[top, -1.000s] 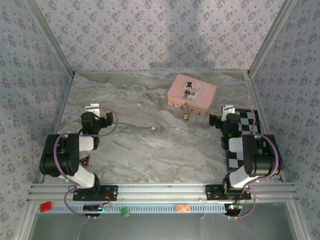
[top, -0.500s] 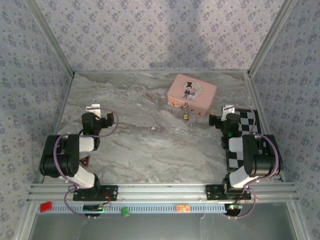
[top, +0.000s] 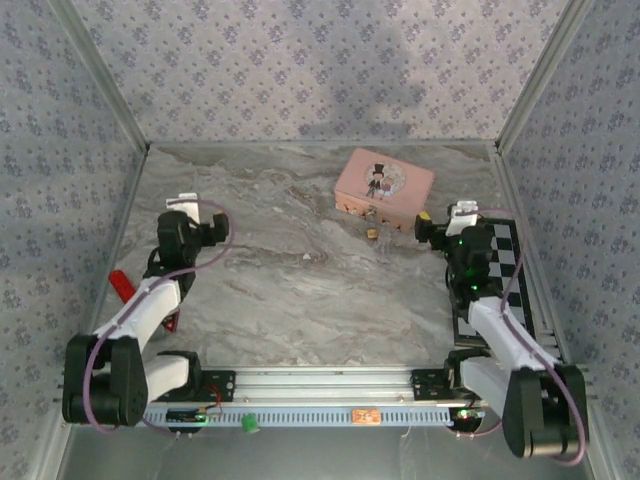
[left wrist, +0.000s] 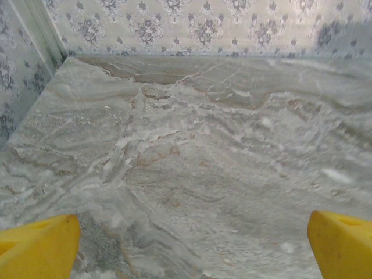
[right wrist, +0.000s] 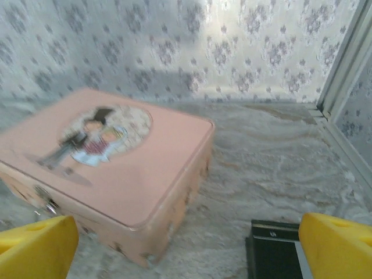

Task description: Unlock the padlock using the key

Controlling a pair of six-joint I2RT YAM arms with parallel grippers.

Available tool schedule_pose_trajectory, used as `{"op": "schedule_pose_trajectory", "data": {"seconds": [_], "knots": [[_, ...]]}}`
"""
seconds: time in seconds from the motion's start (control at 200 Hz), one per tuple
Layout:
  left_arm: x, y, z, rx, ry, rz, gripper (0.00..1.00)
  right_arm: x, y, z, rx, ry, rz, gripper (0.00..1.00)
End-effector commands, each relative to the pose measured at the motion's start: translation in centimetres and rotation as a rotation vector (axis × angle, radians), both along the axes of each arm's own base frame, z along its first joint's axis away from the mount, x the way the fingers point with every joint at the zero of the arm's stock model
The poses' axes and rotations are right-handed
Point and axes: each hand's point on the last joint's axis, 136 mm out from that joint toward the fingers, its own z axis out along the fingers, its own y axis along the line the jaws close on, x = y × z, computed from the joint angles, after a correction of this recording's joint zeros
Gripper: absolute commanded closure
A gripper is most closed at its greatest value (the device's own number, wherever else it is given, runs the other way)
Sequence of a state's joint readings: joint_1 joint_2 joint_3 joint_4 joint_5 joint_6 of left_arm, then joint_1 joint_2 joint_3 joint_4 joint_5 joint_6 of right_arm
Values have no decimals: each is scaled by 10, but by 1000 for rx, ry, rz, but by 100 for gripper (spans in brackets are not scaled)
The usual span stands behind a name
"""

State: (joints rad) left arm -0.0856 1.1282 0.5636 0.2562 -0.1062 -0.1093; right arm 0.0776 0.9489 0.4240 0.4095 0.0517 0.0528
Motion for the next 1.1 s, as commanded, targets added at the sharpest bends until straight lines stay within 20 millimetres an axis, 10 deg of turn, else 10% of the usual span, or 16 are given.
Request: {"op": "schedule_pose_trajectory", "data": {"seconds": [0.0,0.16,0.275,0.5,0.695,1.094], "knots": [[-19,3,8,-172,97,101,0,-14,9,25,221,60,4,1],[-48,11,11,-334,175,234,0,-42,9,48,404,86,-23,1],[-80,36,-5,-424,289,410,0,-68,-7,21,600,184,-175,1],[-110,28,-30,-548,409,383,0,-75,31,24,495,317,63,1],[-116,4,-24,-583,315,206,0,-86,88,3,370,467,173,1],[-137,30,35,-481,53,274,0,-122,255,-47,157,626,450,1]]}}
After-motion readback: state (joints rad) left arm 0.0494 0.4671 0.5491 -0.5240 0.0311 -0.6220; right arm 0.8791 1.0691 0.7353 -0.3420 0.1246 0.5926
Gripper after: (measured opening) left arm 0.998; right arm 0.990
